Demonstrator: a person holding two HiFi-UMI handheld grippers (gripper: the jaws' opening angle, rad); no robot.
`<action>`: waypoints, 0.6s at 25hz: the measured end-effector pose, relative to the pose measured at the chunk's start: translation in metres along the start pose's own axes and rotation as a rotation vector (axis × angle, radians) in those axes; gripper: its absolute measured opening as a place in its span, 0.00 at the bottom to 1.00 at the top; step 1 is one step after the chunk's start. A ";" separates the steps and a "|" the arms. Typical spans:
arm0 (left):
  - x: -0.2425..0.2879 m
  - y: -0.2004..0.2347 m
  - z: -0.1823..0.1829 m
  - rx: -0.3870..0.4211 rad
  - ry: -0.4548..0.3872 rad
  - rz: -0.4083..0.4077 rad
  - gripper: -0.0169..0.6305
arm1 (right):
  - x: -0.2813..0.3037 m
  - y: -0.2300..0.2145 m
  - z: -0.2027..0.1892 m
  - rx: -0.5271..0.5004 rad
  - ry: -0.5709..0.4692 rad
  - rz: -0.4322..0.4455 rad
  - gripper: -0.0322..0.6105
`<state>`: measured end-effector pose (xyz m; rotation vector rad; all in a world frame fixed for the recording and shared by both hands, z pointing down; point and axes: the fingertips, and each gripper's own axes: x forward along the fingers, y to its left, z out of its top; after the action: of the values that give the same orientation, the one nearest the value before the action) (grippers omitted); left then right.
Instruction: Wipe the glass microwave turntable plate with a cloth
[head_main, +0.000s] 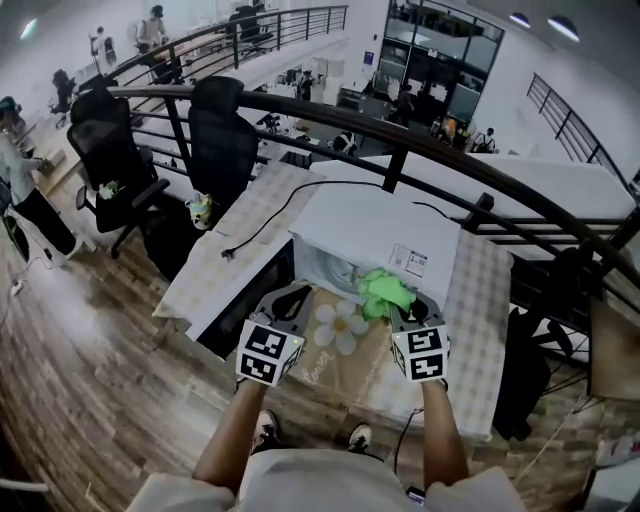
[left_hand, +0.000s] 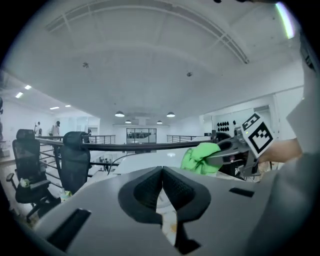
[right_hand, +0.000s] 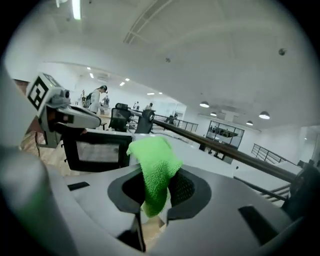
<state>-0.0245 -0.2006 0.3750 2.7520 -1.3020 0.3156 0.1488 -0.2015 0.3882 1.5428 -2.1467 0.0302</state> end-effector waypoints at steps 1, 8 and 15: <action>-0.001 0.000 0.013 0.008 -0.023 -0.001 0.05 | -0.015 -0.007 0.014 -0.001 -0.032 -0.016 0.19; -0.011 -0.004 0.092 0.092 -0.144 -0.023 0.05 | -0.090 -0.049 0.087 -0.005 -0.196 -0.124 0.19; -0.020 -0.013 0.137 0.155 -0.213 -0.080 0.05 | -0.114 -0.061 0.109 0.023 -0.244 -0.161 0.18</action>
<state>-0.0059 -0.1993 0.2370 3.0307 -1.2552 0.1249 0.1898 -0.1548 0.2306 1.8086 -2.2012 -0.1978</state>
